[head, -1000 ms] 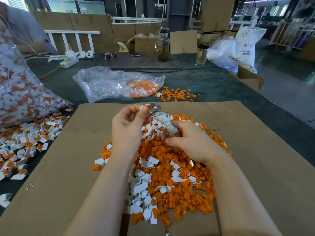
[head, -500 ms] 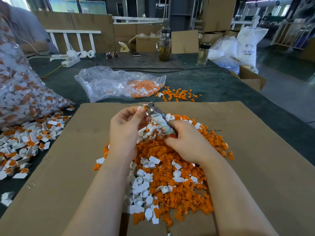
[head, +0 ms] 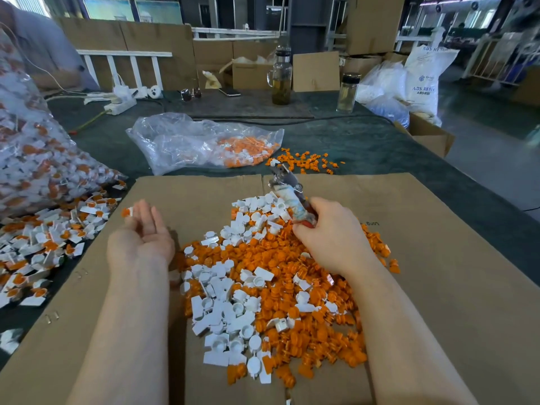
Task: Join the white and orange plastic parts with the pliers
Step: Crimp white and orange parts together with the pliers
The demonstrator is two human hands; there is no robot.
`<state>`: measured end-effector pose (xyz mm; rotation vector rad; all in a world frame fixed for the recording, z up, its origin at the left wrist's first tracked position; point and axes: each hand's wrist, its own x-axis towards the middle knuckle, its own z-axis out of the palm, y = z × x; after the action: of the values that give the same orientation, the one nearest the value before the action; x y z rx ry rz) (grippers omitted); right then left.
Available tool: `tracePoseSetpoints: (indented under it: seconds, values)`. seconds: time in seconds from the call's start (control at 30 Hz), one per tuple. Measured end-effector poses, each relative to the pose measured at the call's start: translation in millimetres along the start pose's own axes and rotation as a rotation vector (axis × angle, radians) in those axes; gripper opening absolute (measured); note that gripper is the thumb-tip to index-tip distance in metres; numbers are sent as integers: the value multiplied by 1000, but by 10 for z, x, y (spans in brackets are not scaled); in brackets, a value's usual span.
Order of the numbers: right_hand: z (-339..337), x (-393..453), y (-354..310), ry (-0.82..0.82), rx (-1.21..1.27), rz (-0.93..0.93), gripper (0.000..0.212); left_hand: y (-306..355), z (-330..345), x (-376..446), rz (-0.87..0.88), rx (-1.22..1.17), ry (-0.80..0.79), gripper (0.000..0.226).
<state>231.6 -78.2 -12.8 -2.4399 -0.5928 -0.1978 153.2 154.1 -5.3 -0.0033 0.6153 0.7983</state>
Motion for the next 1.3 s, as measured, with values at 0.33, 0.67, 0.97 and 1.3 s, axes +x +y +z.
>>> tracePoseSetpoints:
  seconds: [0.33, 0.67, 0.97, 1.3]
  values:
    - [48, 37, 59, -24, -143, 64, 21, -249, 3, -147, 215, 1163, -284, 10]
    - [228, 31, -69, 0, -309, -10, 20, -543, -113, -167, 616, 2351, -538, 33]
    - [212, 14, -90, 17, -274, 1, 11, -557, -137, -209, 714, 2106, -570, 11]
    - [107, 68, -71, 111, 36, 83, 21, -647, -80, -254, 559, 1610, -641, 9]
